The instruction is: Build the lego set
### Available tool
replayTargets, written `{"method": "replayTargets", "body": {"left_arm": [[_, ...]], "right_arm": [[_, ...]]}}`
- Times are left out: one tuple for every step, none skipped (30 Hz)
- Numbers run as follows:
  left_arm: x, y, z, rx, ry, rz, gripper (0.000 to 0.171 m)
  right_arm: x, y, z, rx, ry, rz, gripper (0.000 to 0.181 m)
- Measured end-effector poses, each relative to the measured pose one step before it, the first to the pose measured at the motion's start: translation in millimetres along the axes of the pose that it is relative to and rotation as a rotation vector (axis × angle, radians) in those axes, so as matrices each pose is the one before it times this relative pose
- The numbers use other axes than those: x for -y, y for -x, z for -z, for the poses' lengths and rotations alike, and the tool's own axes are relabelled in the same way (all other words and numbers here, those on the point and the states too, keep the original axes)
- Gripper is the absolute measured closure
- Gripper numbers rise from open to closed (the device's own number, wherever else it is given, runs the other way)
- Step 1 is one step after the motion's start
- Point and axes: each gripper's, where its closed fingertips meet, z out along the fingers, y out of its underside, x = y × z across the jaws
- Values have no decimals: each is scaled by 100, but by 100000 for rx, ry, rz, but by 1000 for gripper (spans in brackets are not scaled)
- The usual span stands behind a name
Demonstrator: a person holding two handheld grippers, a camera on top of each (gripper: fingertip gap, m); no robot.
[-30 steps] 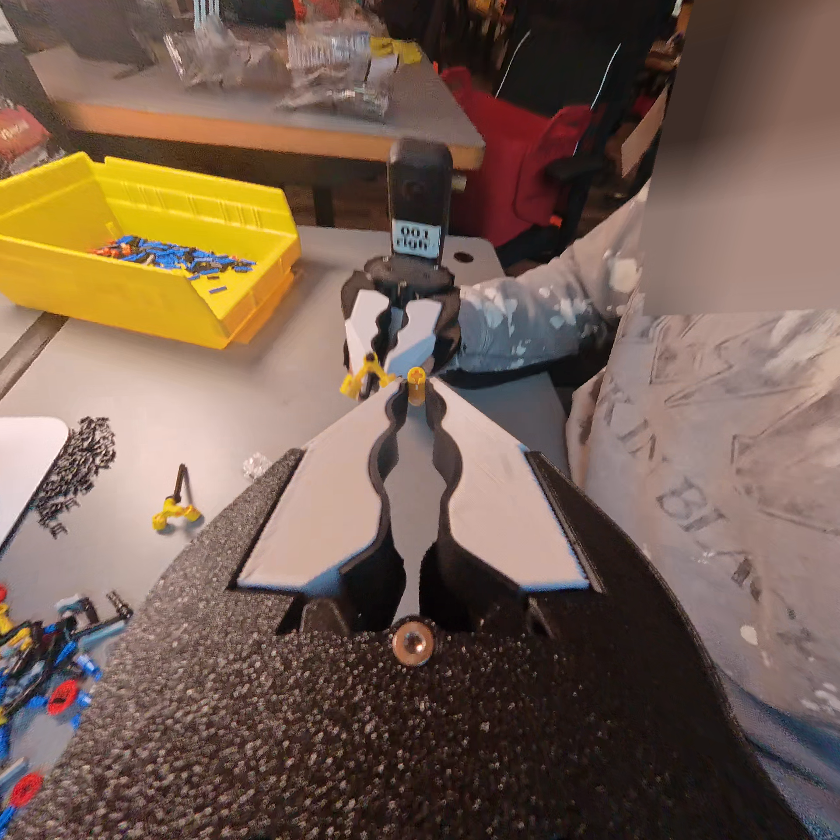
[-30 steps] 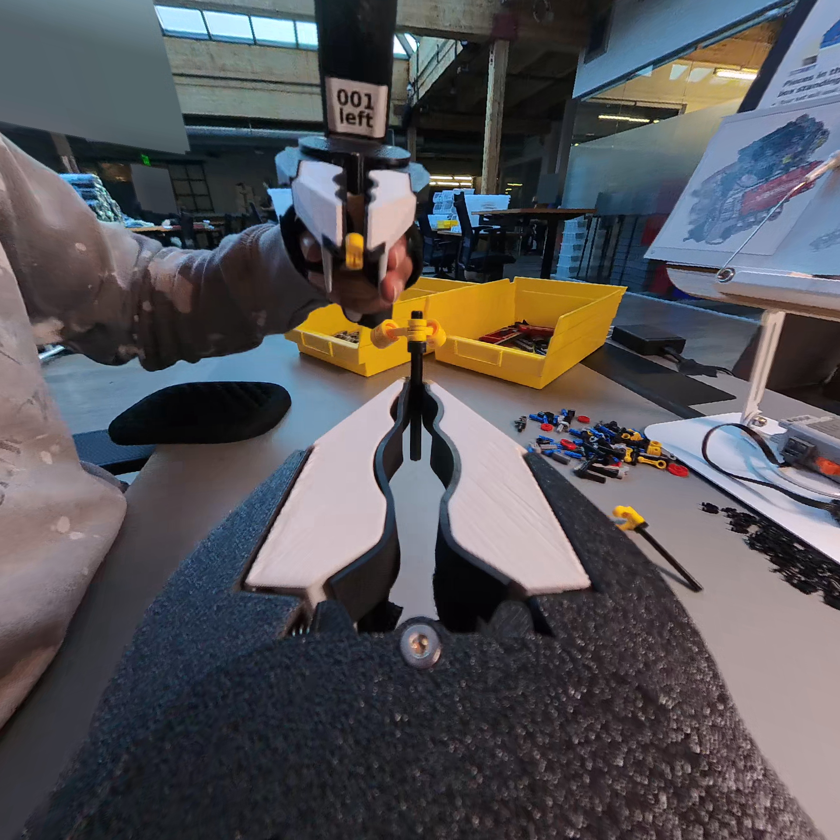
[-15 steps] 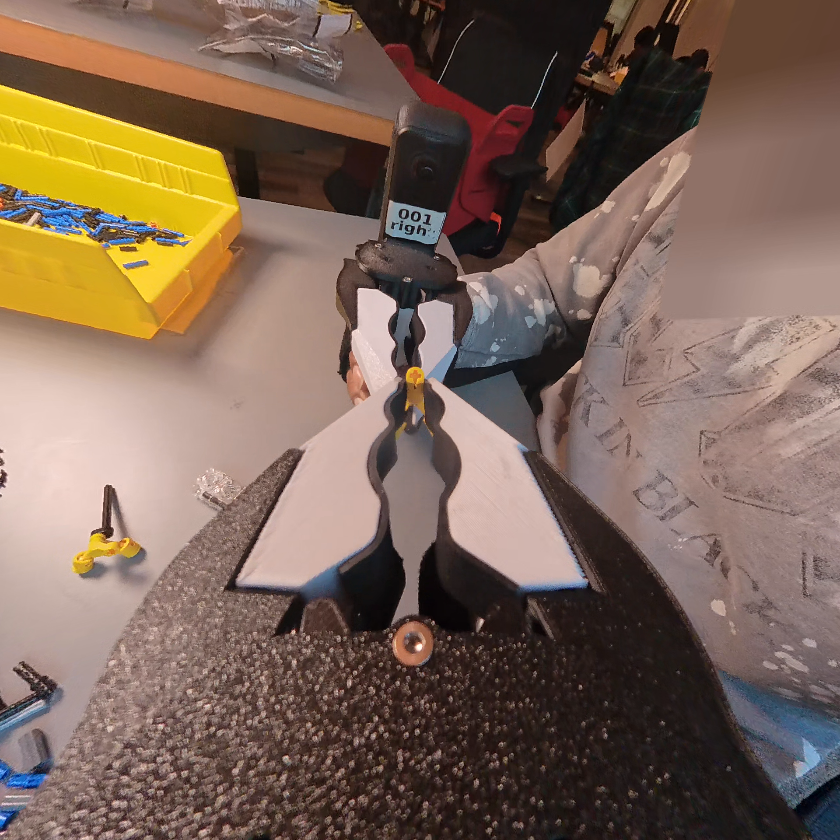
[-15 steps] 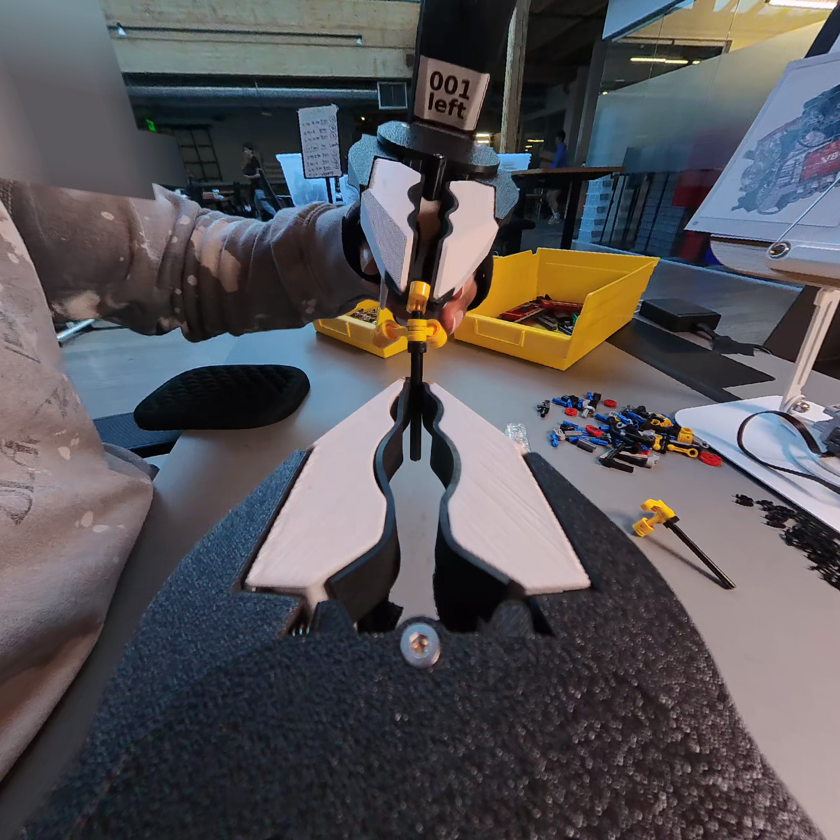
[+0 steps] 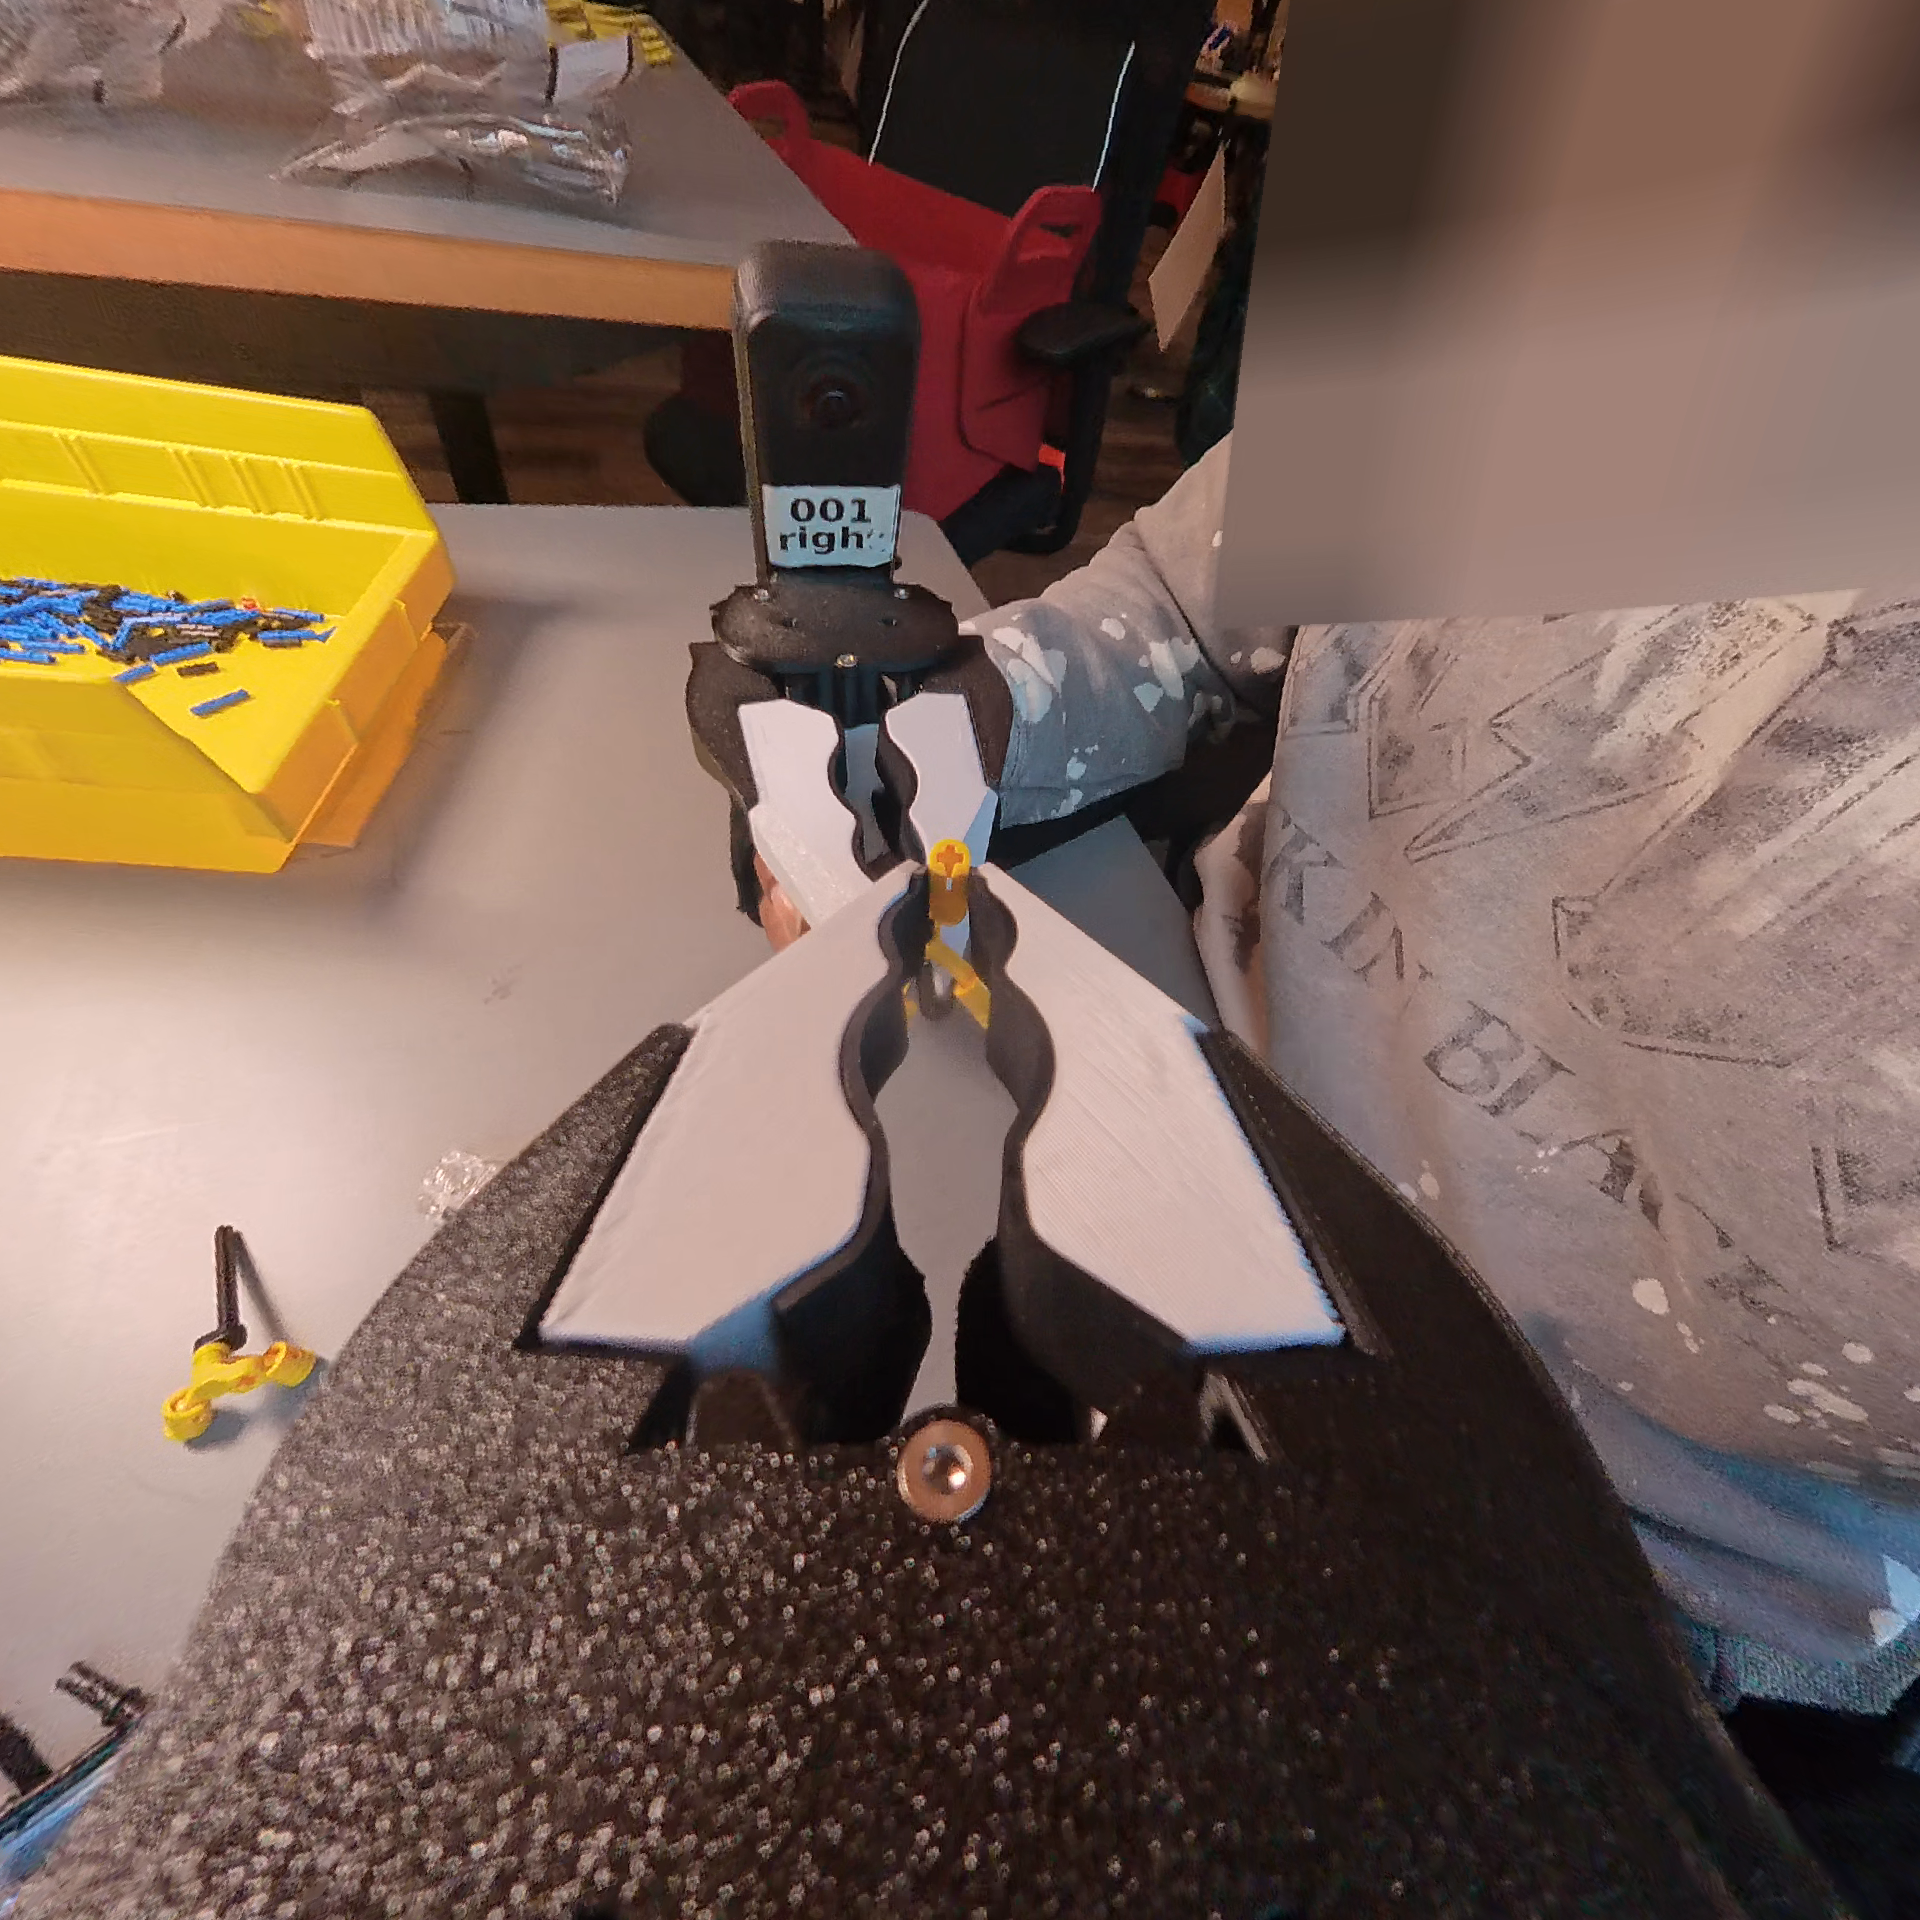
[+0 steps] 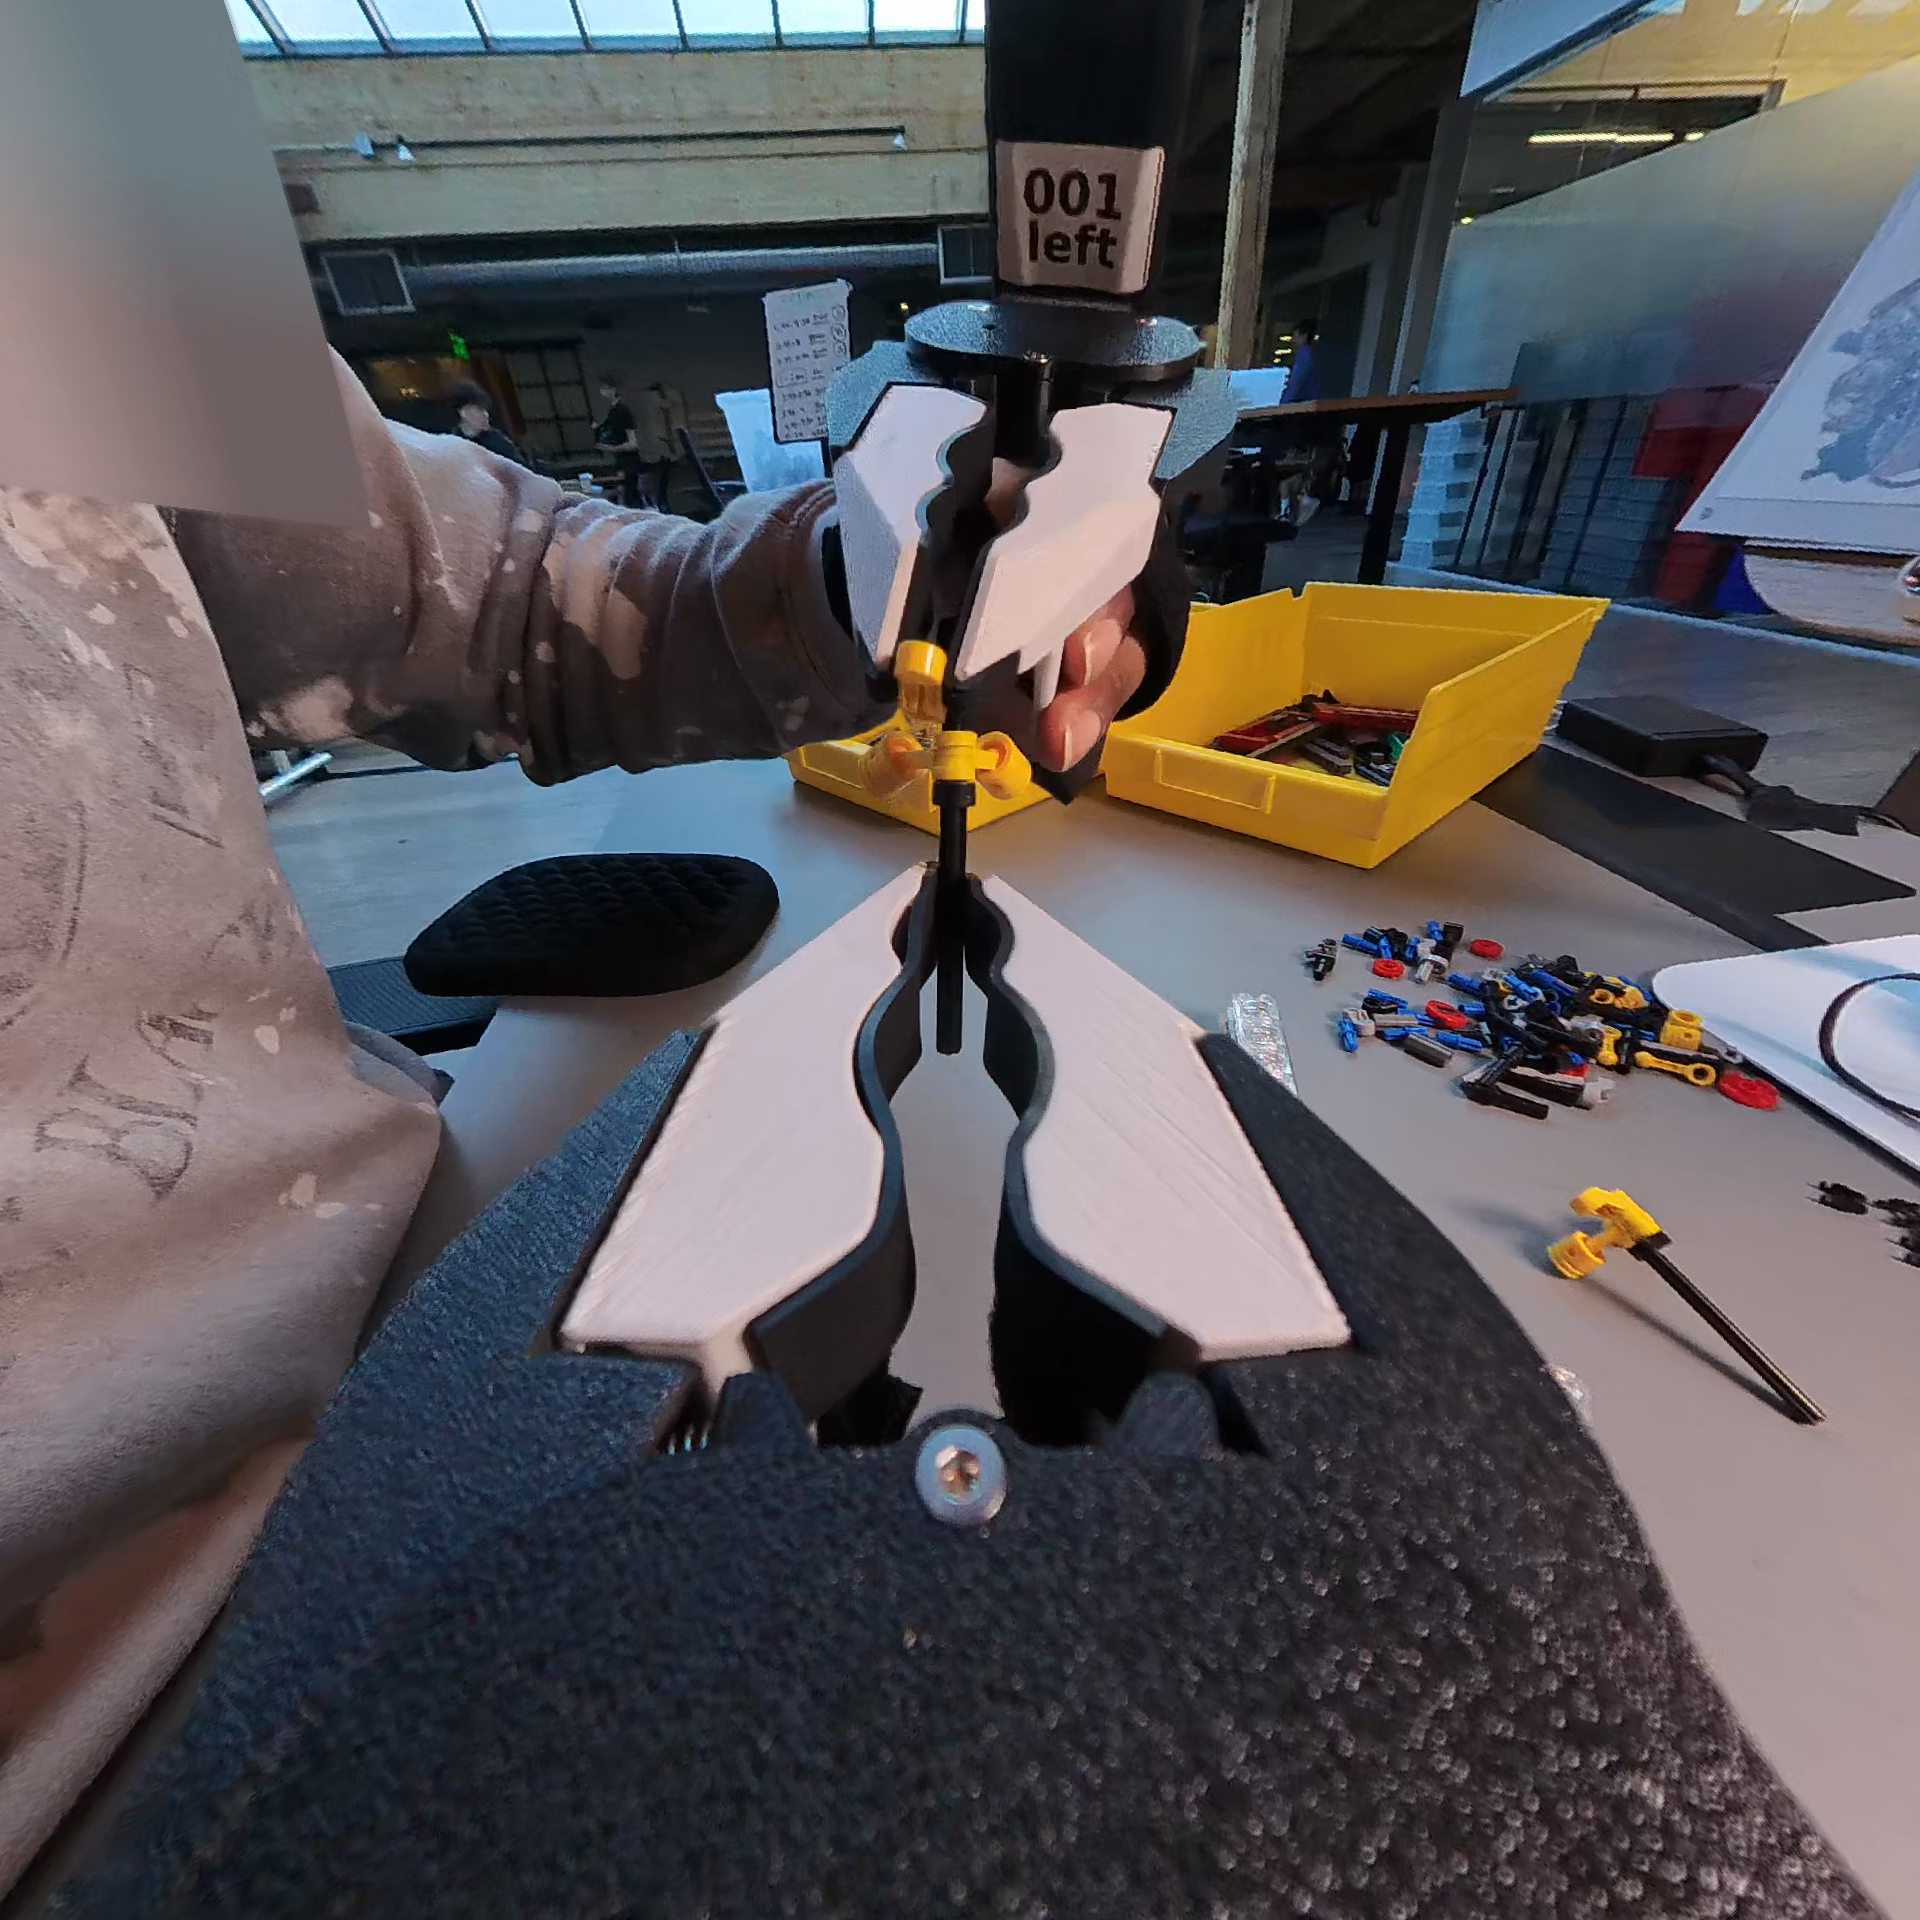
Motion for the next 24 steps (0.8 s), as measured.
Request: {"method": "replayTargets", "body": {"left_arm": [[469, -24, 187, -967, -4332, 754, 164], [556, -27, 258, -1216, -5060, 1145, 164], [502, -10, 283, -1283, -4892, 1460, 164], [370, -30, 235, -1462, -4231, 1639, 164], [203, 0, 171, -1243, -3426, 1515, 164], [91, 38, 116, -893, -2876, 1208, 164], [41, 7, 78, -1071, -2412, 1278, 164], [23, 12, 60, -949, -2097, 1236, 164], [-35, 69, 39, -522, -1476, 901, 164], [-103, 91, 30, -238, -782, 456, 164], [-151, 102, 9, -155, -237, 364, 164], [-126, 62, -15, -360, -144, 366, 164], [-97, 59, -25, -312, -147, 390, 164], [-79, 67, -21, -214, -72, 354, 164], [-87, 54, -27, -322, 125, 241, 164], [-100, 36, -27, -269, 285, 127, 164], [-105, 70, -25, -26, 459, 43, 164], [-116, 53, -47, -58, 584, 48, 164], [-168, 40, -64, -72, 910, -56, 164], [-171, 56, -71, 134, 968, -175, 164], [-139, 54, -59, 66, 855, -70, 164], [-74, 4, -35, -79, 627, -102, 164], [-42, -1, -2, 15, 678, -471, 164], [-64, -20, 6, 103, 941, -818, 164]], "right_arm": [[113, 95, 31, 553, -299, -263, 178], [139, 61, 24, 132, -355, -9, 178], [93, 53, 0, 9, -105, -176, 178], [130, 64, -5, 184, -494, -497, 178], [138, 63, 4, 403, -575, -1183, 178], [82, 23, -9, 377, -345, -1719, 178], [11, -27, -11, 233, -87, -1739, 178], [10, 25, 7, 564, -126, -1745, 178], [-2, 33, -3, 586, 39, -1745, 178], [4, 56, -4, 549, 75, -1085, 178], [-15, 50, -11, 410, 253, -897, 178], [-28, 16, -13, 311, 239, -966, 178], [-39, -4, -3, 223, 192, -990, 178], [-72, -32, -9, 178, 311, -969, 178], [-9, 8, 2, 433, -66, -818, 178], [31, -7, 15, 210, -281, -883, 178], [-47, -53, 9, -14, 258, -595, 178], [-30, -45, 15, -189, 161, 99, 178], [36, 8, 23, 103, -221, -163, 178], [36, 29, 9, 242, -144, -242, 178], [8, -16, 10, -49, -41, 45, 178], [-76, -40, 7, -261, 448, 187, 178], [-35, -17, -1, -30, 58, -85, 178], [24, -5, -3, 119, -246, -278, 178]]}}
